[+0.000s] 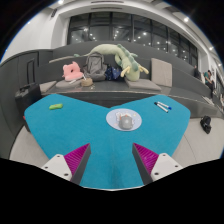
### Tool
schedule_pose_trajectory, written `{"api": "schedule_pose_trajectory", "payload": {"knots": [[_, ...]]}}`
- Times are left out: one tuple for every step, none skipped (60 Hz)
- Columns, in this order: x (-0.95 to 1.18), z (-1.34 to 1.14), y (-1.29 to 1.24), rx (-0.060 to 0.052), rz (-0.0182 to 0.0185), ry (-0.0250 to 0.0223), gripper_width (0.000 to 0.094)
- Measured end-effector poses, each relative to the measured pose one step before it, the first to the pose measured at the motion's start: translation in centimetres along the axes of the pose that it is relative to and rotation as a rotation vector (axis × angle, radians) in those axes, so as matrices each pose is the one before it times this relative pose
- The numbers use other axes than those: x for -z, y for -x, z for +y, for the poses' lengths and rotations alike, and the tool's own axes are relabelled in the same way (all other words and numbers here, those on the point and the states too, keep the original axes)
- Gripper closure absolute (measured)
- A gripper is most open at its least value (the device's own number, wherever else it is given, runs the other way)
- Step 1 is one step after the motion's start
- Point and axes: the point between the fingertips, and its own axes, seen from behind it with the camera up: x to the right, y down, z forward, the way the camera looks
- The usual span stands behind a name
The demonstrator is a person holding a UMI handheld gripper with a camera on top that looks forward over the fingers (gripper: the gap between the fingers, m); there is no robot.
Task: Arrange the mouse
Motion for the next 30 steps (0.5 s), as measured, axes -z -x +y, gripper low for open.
{"api": "schedule_pose_trajectory", "payload": {"knots": [[0.363, 0.276, 0.228, -0.0015, -0.00401, 0.00353, 0.0084], [0.329, 0.241, 0.220, -0.0028, -0.00427, 0.00439, 0.0083], [0.302, 0.198, 0.223, -0.0032, -0.00451, 0.00392, 0.0082], [0.230, 0.129, 0.210, -0.0013, -0.00494, 0.00215, 0.0084], [0.250, 0.072, 0.182, 0.0009, -0.00478, -0.00099, 0.0082], [0.194, -0.024, 0.166, 0.0024, -0.00349, -0.00426, 0.0083], [-0.131, 0.121, 0.056, 0.0026, -0.00181, -0.00943, 0.0083], [0.173, -0.095, 0.051, 0.0045, 0.00091, -0.00614, 0.0081], [0.137, -0.098, 0.043, 0.0064, 0.00183, -0.00622, 0.0081], [0.131, -0.149, -0.019, 0.0079, 0.00283, -0.00724, 0.0081], [0.120, -0.173, -0.009, 0.0072, 0.00374, -0.00853, 0.0081], [0.101, -0.189, -0.048, 0.0054, 0.00406, -0.00906, 0.0082], [0.250, -0.344, -0.151, 0.0062, 0.00265, -0.00555, 0.0083], [0.126, -0.134, -0.024, 0.0061, 0.00270, -0.00509, 0.0084], [0.114, -0.087, 0.046, 0.0055, 0.00123, -0.00417, 0.0084], [0.100, -0.087, 0.049, 0.0039, -0.00056, -0.00361, 0.0085], [0.086, -0.070, 0.103, 0.0023, -0.00140, -0.00278, 0.0084], [0.085, -0.037, 0.073, 0.0027, -0.00089, -0.00163, 0.0083], [0.059, -0.045, 0.054, 0.0033, 0.00039, -0.00120, 0.0084], [0.059, -0.028, 0.035, 0.0031, 0.00033, -0.00041, 0.0083], [0.040, -0.033, 0.038, 0.0022, -0.00034, -0.00061, 0.0083], [0.063, -0.068, 0.080, 0.0013, -0.00054, -0.00097, 0.0083], [0.014, -0.038, 0.055, 0.0004, -0.00007, -0.00108, 0.0082], [-0.013, -0.058, 0.081, -0.0009, 0.00039, -0.00107, 0.0080], [0.017, -0.087, 0.022, -0.0005, 0.00182, -0.00175, 0.0080], [-0.014, -0.055, 0.004, 0.0004, 0.00231, -0.00150, 0.0081], [-0.001, -0.039, 0.028, 0.0009, 0.00238, -0.00136, 0.0083], [0.008, 0.000, -0.014, 0.0020, 0.00221, -0.00153, 0.0083], [-0.015, -0.007, -0.007, 0.0020, 0.00114, -0.00178, 0.0082], [-0.011, -0.007, 0.028, 0.0017, 0.00037, -0.00116, 0.0083]]}}
